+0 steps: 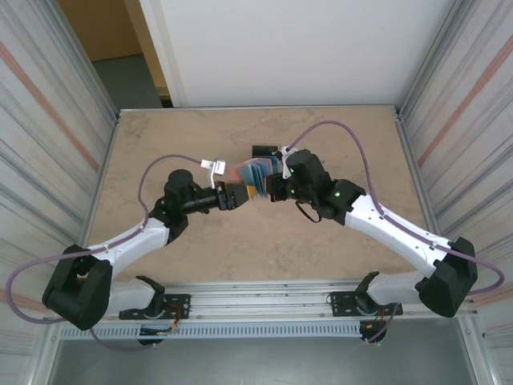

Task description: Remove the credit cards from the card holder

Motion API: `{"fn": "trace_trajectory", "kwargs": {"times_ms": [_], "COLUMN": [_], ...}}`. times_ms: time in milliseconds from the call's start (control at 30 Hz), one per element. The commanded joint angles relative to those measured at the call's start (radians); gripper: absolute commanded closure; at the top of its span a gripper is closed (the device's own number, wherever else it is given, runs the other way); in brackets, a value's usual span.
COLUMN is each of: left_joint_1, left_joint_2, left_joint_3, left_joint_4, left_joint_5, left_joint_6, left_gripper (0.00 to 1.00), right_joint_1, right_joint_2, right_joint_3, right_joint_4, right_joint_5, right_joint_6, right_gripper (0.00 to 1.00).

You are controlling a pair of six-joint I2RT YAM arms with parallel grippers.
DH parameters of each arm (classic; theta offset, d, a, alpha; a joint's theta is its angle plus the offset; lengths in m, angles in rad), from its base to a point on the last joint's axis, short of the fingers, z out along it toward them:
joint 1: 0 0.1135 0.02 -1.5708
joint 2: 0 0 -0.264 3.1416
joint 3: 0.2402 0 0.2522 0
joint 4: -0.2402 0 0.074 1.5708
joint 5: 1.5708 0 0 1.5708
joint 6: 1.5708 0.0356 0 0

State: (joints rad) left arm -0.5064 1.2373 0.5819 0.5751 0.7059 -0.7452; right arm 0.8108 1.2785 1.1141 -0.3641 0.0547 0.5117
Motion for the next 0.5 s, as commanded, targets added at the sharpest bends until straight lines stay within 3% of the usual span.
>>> {"fn": "trace_trajectory", "kwargs": {"times_ms": [0, 467], "left_joint_1": [-0.008, -0.018], "left_joint_2": [0.008, 0.013], "left_joint_3": [0.030, 0.028], "left_joint_4": [0.029, 0.009], "left_joint_5": [0.001, -0.030], "left_joint_6": [-0.003, 0.008], "left_gripper": [0.04, 0.01], "right_joint_1": [0.020, 0.039], "right_joint_2": [0.013, 0.012], "right_joint_3": [0.056, 0.055], "right_joint_4": [-0.043, -0.050], "right_joint_5": [0.079, 0.097], "right_joint_6": [-0.023, -0.009], "right_gripper": [1.00, 1.00]}}
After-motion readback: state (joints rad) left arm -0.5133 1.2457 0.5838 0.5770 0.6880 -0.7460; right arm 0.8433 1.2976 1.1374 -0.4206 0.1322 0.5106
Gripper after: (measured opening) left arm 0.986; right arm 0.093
